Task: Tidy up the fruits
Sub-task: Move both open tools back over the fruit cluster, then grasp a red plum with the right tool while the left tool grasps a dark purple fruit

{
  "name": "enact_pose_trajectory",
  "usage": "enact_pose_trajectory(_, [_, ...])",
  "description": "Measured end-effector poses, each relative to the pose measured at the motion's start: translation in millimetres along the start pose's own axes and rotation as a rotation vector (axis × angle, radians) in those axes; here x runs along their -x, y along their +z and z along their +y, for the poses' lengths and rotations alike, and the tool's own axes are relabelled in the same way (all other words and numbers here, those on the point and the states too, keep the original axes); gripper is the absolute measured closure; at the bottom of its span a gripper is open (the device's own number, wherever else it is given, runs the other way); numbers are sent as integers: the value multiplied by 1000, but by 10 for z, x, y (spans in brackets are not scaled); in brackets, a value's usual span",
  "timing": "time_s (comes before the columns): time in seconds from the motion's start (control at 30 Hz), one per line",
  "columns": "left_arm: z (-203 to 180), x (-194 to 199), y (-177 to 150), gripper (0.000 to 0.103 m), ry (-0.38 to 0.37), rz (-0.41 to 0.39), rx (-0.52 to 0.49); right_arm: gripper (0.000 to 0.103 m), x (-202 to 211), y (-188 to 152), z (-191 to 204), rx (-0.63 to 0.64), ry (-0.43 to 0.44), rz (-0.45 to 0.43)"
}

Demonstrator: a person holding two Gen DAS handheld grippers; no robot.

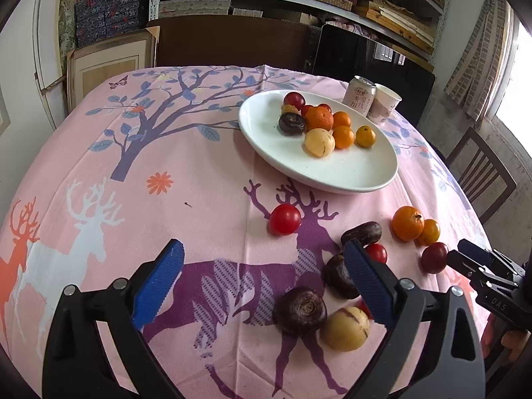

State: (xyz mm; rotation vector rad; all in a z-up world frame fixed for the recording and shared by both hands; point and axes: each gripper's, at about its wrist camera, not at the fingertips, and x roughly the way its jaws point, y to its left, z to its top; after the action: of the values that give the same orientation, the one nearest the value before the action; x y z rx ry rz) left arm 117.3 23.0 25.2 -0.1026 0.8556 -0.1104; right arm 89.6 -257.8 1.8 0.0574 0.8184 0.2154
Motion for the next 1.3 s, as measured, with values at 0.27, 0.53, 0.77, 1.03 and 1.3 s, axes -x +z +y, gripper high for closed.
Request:
enact_pose_trajectory(0.27, [42, 40, -200, 7, 7, 26, -23, 43, -319, -60, 43, 4, -23, 75])
enact_pose_trajectory(0.53, [-12, 28, -360, 7, 16, 55, -76, 63, -364, -41, -85, -66, 20, 50])
enact_pose_trajectory(0.77, [-131, -58, -462, 7, 29, 86, -142, 63, -277, -131, -100, -85, 91, 45])
enact_pose_trajectory(1.03, [-123, -103, -547, 14, 42, 95, -199, 63, -243, -169, -41, -73, 129, 48])
enact_pose_trajectory(1.3, [-301, -282, -455, 36, 16, 84, -271, 63, -225, -180, 10, -55, 138, 50])
